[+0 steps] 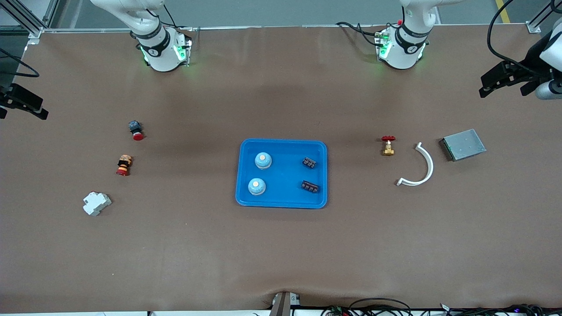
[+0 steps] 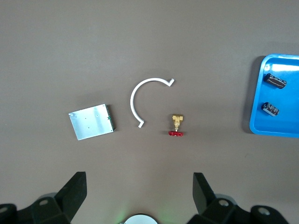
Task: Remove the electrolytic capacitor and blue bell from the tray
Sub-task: 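Move both grippers from rest toward the blue tray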
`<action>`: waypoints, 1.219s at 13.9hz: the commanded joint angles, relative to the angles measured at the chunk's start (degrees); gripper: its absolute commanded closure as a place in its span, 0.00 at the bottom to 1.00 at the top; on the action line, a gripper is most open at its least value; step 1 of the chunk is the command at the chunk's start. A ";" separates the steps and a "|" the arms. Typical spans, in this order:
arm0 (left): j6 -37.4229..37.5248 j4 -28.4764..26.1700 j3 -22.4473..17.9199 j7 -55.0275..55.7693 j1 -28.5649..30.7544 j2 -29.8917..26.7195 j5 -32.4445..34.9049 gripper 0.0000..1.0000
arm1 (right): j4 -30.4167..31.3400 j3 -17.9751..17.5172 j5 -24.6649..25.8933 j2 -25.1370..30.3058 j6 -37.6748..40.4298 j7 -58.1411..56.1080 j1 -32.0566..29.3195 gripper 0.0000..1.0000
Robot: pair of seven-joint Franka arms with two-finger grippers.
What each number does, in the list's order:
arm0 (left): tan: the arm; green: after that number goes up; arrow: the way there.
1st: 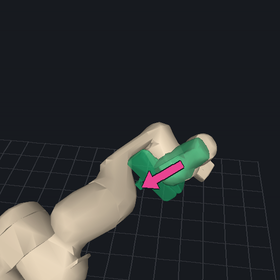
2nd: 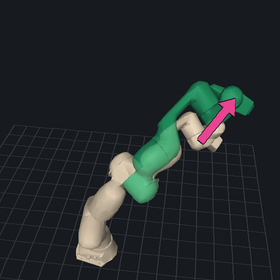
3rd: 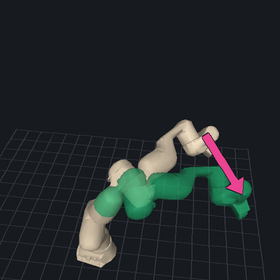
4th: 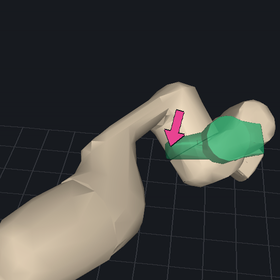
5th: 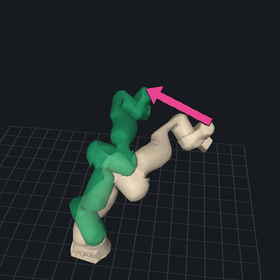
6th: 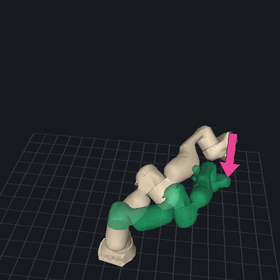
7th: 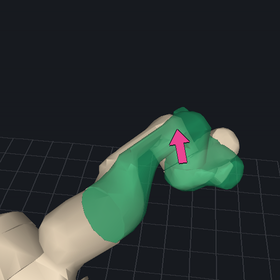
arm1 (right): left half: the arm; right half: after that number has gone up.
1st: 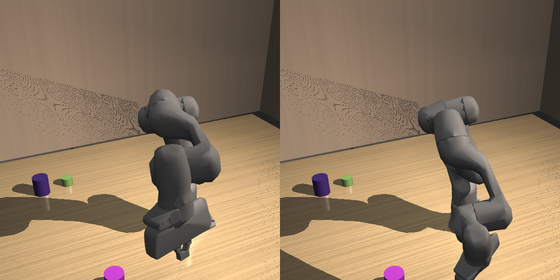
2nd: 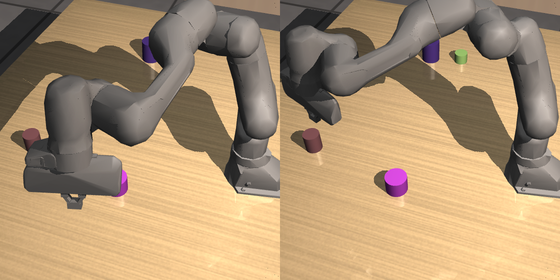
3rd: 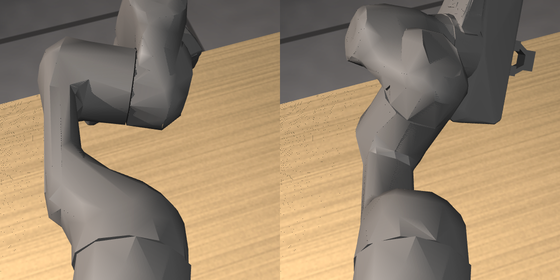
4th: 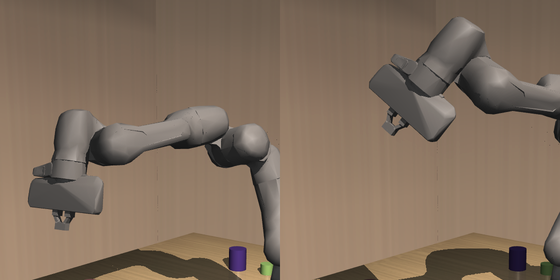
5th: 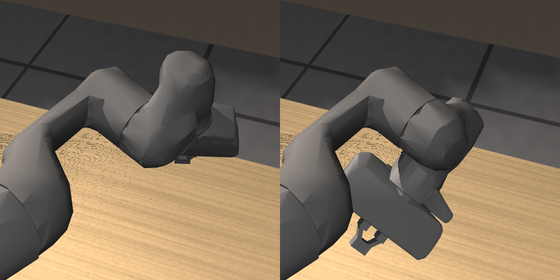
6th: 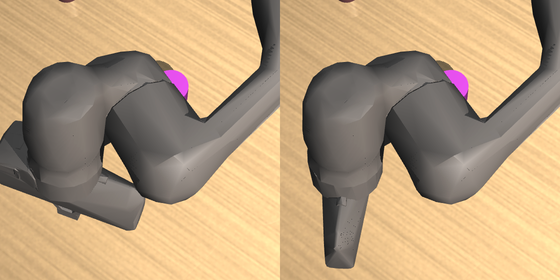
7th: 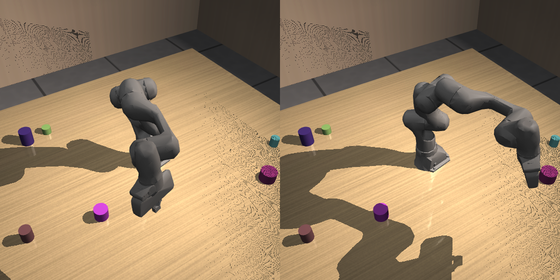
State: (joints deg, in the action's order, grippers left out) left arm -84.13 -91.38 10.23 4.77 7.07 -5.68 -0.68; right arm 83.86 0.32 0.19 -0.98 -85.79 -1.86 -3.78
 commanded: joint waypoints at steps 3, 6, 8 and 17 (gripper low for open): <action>0.73 1.81 -0.03 0.51 1.28 0.50 0.94 0.00 | -1.06 -0.32 -0.63 -0.60 0.10 0.89 -0.18 0.00; 0.81 0.77 0.14 0.59 1.89 3.48 1.03 0.00 | -1.06 -0.32 -0.63 -0.60 0.10 0.89 -0.18 0.00; 0.55 -1.51 0.49 2.34 1.55 4.89 0.07 0.00 | -1.06 -0.32 -1.06 -0.60 0.10 0.80 -0.18 0.00; -14.20 -20.23 2.42 8.50 1.19 5.77 -0.64 0.00 | 3.33 -0.50 -3.27 -1.74 -6.57 22.39 10.35 0.00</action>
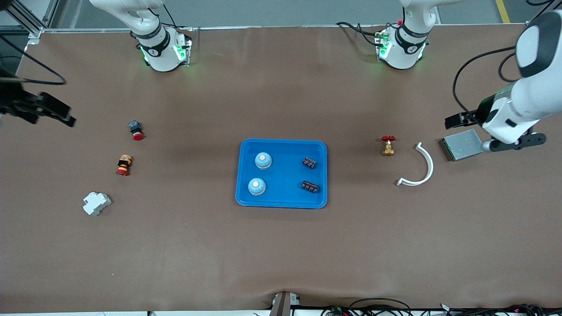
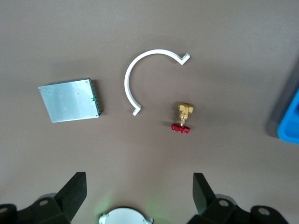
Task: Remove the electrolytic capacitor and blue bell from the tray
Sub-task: 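Move both grippers from rest toward the blue tray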
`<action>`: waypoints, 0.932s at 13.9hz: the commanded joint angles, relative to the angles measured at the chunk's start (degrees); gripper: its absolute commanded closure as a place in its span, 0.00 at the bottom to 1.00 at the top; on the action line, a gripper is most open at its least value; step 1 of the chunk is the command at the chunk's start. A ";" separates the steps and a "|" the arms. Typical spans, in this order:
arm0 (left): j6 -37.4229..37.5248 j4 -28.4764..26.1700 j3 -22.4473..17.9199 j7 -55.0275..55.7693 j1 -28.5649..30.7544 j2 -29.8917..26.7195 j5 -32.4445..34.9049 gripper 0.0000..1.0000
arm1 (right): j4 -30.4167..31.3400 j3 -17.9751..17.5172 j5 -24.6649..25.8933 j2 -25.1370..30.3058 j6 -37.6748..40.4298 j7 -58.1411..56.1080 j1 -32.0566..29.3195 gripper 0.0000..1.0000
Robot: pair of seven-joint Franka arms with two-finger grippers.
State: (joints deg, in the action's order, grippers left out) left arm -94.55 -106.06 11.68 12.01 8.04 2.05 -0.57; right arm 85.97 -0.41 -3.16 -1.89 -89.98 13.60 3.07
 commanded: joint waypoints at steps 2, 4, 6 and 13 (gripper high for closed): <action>-5.64 -6.44 1.59 4.40 0.14 -1.18 -0.83 0.00 | 1.56 0.15 0.09 -2.84 -4.66 9.07 5.45 0.00; -8.43 -6.17 3.08 9.75 -0.65 1.19 -3.36 0.00 | 4.27 0.24 0.09 -3.47 -9.30 12.83 8.52 0.00; -13.09 -5.82 5.53 16.25 -1.35 4.08 -5.31 0.00 | 5.26 0.24 0.26 -5.30 -12.57 15.93 11.15 0.00; -27.06 2.43 10.12 42.97 -9.96 18.40 -5.40 0.00 | 5.43 0.24 0.35 -16.46 -24.52 27.33 18.71 0.00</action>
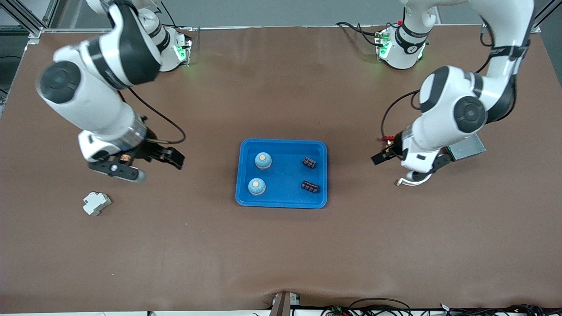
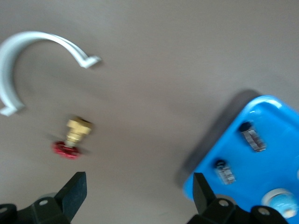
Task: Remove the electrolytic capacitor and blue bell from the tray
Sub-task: 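Move both grippers from rest toward the blue tray, then grasp a blue bell with the right gripper while the left gripper grasps a capacitor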
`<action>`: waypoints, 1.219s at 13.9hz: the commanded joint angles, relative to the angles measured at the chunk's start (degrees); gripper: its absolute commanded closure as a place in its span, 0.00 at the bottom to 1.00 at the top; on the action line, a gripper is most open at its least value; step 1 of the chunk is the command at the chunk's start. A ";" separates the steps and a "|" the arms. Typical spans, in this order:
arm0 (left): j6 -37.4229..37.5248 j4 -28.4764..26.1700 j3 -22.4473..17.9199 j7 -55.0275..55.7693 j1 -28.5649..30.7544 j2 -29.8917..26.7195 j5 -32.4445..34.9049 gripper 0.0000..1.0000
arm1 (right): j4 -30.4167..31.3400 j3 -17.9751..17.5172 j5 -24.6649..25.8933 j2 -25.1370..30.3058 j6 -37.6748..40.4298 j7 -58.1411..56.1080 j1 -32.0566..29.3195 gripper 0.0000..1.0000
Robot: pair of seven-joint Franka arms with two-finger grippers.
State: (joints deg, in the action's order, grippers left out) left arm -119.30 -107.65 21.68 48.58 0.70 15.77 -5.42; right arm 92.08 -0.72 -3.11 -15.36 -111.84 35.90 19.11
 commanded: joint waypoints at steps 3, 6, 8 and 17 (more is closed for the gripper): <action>-10.06 4.99 0.12 13.54 -6.05 9.62 -0.56 0.00 | -0.85 0.72 2.57 -8.97 -7.93 11.99 7.43 0.00; -15.50 6.13 -0.14 21.79 -10.44 14.19 -0.03 0.04 | -0.94 0.72 5.92 -14.16 -11.89 17.97 11.03 0.00; -19.64 6.92 -0.23 26.72 -12.20 17.18 0.15 0.12 | -0.85 0.64 5.84 -16.71 -14.00 18.94 12.44 0.00; -21.86 6.31 -0.94 33.07 -17.75 22.47 1.46 0.29 | -2.25 0.81 6.36 -26.64 -24.47 24.39 16.49 0.00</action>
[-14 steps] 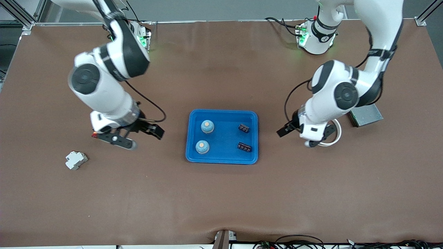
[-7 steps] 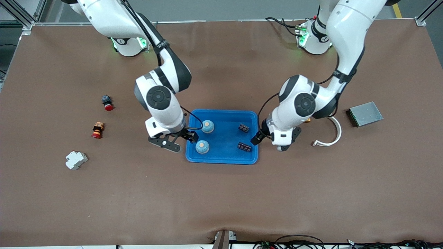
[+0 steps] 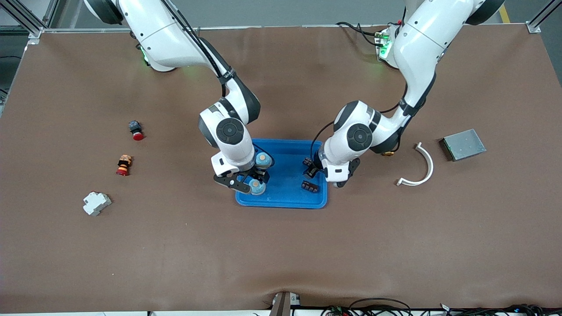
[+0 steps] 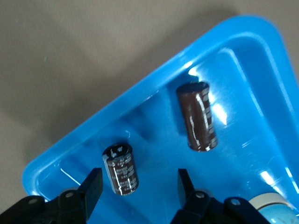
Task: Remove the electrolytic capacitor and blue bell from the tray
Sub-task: 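Grasp a blue bell with the right gripper while the left gripper grasps a capacitor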
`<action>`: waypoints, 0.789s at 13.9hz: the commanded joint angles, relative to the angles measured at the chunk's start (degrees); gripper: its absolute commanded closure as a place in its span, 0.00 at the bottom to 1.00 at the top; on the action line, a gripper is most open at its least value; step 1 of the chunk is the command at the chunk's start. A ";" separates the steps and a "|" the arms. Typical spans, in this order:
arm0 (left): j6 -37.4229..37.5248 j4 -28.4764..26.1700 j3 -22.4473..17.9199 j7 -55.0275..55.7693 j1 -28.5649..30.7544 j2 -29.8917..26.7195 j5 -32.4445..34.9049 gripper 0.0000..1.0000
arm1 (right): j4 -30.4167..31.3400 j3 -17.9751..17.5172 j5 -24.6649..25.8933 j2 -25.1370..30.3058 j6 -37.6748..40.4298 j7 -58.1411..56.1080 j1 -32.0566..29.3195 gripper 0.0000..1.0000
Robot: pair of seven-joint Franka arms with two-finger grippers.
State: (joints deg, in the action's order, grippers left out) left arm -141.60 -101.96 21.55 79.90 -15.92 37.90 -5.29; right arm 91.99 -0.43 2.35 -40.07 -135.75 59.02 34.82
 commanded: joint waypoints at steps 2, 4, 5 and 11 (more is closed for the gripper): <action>2.71 0.18 -0.98 3.50 -2.01 0.42 2.56 0.35 | -3.21 0.70 0.90 -3.43 -1.09 1.27 0.86 0.00; 3.08 0.45 -0.98 4.56 -2.28 1.12 3.09 0.36 | -4.97 0.70 0.90 -4.84 -1.09 3.02 1.03 0.00; 3.08 0.53 -0.98 4.56 -2.63 1.64 3.09 0.36 | -6.02 0.70 0.90 -5.63 -1.00 3.81 1.38 0.00; 3.17 0.62 -2.12 5.53 -3.95 2.71 3.09 0.94 | -10.25 0.70 0.90 -9.50 -1.00 5.13 1.91 0.00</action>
State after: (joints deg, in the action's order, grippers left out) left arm -139.13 -102.10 20.00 84.17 -19.32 40.82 -3.35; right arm 84.48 -0.35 2.39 -47.60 -137.00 62.38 35.85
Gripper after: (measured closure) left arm 0.498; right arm 0.000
